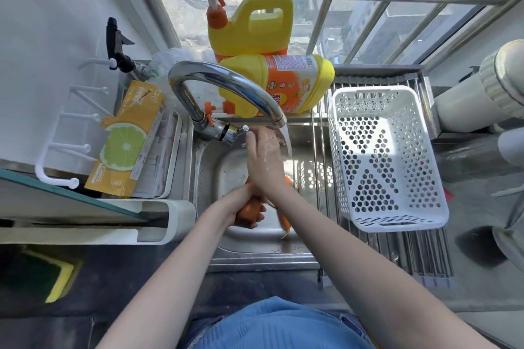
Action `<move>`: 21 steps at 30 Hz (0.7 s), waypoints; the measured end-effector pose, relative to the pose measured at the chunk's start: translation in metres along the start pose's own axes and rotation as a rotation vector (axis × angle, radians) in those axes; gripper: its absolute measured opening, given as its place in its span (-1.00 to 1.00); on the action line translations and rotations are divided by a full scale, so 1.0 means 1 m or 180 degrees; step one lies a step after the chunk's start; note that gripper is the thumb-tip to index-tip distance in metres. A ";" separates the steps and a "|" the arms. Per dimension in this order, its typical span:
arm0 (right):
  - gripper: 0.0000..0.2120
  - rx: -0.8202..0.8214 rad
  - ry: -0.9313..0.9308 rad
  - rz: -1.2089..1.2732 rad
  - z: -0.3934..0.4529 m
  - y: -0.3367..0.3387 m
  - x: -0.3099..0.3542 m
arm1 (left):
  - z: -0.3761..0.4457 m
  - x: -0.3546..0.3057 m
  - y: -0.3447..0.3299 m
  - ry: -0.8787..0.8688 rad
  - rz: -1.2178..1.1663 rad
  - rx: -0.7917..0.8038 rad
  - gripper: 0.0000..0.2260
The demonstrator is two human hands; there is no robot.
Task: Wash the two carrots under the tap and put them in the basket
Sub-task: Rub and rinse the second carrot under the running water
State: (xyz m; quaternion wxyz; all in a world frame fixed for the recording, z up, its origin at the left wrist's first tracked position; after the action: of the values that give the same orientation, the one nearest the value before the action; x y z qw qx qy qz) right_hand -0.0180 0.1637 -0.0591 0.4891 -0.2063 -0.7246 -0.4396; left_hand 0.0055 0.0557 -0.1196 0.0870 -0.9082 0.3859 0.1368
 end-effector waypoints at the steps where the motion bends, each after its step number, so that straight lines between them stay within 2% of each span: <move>1: -0.68 0.0187 -0.0311 0.0357 -0.001 -0.009 0.003 | 0.000 0.004 0.004 0.0041 -0.0002 -0.0033 -0.78; 3: -0.56 0.0386 -0.0818 0.0730 -0.002 -0.025 0.003 | 0.001 0.012 0.010 0.0101 -0.0045 -0.0030 -0.83; 4: -0.49 0.0406 -0.0883 0.0777 -0.002 -0.033 0.003 | 0.001 0.015 0.012 0.0120 -0.0088 -0.0016 -0.86; 7: -0.29 0.0108 -0.0974 0.0932 -0.002 -0.045 -0.006 | 0.001 0.021 0.015 0.0154 -0.0301 0.0048 -0.88; 8: -0.31 0.0056 -0.1004 0.1019 -0.001 -0.048 -0.012 | 0.001 0.022 0.017 0.0173 -0.0347 0.0045 -0.87; 10: -0.49 0.0028 -0.0900 0.1131 -0.003 -0.045 -0.006 | 0.001 0.025 0.019 0.0238 -0.0371 0.0031 -0.86; 12: -0.55 -0.0026 -0.0807 0.1168 -0.001 -0.042 -0.001 | 0.002 0.027 0.021 0.0284 -0.0329 0.0024 -0.88; 16: -0.56 0.0039 -0.0216 0.0507 0.004 -0.038 0.006 | 0.004 0.032 0.022 0.0320 -0.0215 0.0029 -0.95; 21: -0.59 0.0265 0.0316 -0.0380 0.017 -0.051 0.029 | 0.005 0.029 0.018 0.0349 -0.0093 0.0031 -0.85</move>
State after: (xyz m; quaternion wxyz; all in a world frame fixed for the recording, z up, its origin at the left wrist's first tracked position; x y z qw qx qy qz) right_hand -0.0770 0.1471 -0.0581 0.5056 -0.1202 -0.7280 -0.4471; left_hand 0.0109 0.0248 -0.1347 0.0721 -0.9194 0.3775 0.0837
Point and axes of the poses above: each hand's wrist, its own z-axis towards the middle knuckle, its own y-axis out of the back of the hand, x = y × z, the point moved 6 cm from there along z, towards the middle knuckle, and after that the axes turned 9 degrees about -x, right-handed, at the moved point
